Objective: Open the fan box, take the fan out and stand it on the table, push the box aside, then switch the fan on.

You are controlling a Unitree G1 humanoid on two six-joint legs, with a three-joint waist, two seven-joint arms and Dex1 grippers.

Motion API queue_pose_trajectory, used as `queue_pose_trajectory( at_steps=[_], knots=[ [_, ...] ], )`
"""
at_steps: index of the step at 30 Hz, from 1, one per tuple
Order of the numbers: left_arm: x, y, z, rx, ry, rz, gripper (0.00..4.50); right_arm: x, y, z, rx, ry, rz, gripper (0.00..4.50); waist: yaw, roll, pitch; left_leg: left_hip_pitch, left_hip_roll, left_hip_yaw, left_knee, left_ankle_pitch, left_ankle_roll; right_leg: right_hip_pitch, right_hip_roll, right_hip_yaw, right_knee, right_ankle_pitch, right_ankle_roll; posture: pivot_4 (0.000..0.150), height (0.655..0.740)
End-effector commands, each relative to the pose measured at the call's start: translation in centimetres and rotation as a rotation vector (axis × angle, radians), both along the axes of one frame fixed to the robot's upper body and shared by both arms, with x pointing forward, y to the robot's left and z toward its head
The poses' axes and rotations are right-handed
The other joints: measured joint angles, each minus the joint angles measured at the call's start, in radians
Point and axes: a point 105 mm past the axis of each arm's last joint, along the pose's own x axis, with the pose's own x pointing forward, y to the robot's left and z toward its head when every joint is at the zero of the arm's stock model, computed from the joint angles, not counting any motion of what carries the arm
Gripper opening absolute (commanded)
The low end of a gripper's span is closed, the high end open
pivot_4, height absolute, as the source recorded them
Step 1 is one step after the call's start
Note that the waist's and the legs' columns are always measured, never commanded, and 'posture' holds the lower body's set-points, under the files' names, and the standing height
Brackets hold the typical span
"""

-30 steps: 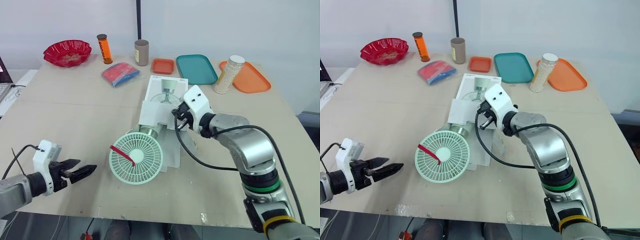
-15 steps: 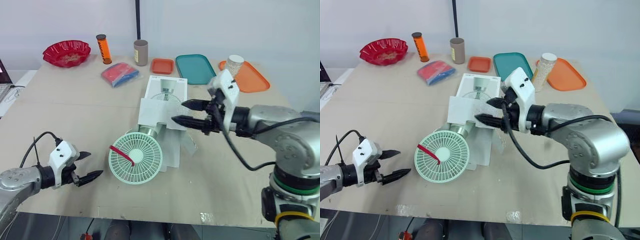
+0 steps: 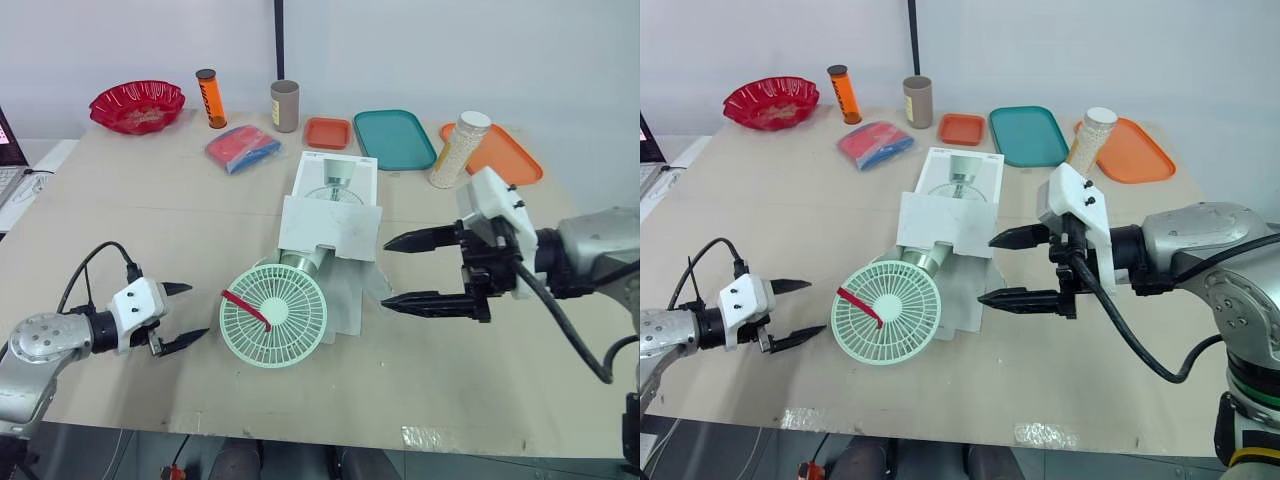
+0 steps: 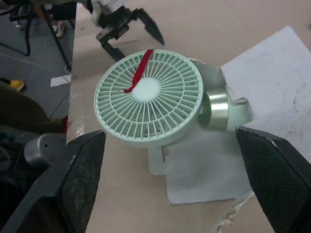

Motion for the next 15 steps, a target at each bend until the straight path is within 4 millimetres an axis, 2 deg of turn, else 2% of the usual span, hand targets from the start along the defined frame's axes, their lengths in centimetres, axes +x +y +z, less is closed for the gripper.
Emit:
queue_pose_trajectory(
  at_steps=[1, 7, 10, 15],
  knots=[
    [0.6, 0.0, 0.6, 0.069, -0.095, -0.067, 4.5, -0.1, -0.4, 0.8, -0.011, -0.02, 0.039, 4.35, -0.001, 0.0, 0.0, 0.0, 0.0, 0.0, 0.0, 0.0, 0.0, 0.0, 0.0, 0.0, 0.0, 0.0, 0.0, 0.15, 0.74],
    [2.0, -0.3, 1.0, 0.088, -0.162, -0.12, 4.5, 0.2, -0.3, 1.1, -0.017, -0.043, 0.062, 4.35, -0.001, 0.0, 0.0, 0.0, 0.0, 0.0, 0.001, 0.0, 0.0, 0.0, 0.0, -0.001, 0.001, 0.001, -0.001, 0.15, 0.74],
    [1.8, -0.8, 0.8, 0.133, -0.21, -0.203, 4.5, 0.7, -0.1, 1.9, 0.018, -0.054, 0.046, 4.35, -0.001, 0.0, 0.0, 0.0, 0.0, 0.0, 0.001, 0.0, 0.001, 0.0, 0.0, -0.001, 0.002, 0.001, -0.001, 0.15, 0.74],
    [1.9, -1.1, 0.9, 0.156, -0.283, -0.254, 4.5, 0.9, -0.2, 2.3, 0.016, -0.07, 0.041, 4.35, -0.001, 0.0, 0.0, 0.0, 0.001, 0.0, 0.002, 0.0, 0.001, 0.0, 0.0, -0.002, 0.004, 0.001, -0.001, 0.15, 0.74]
  ],
)
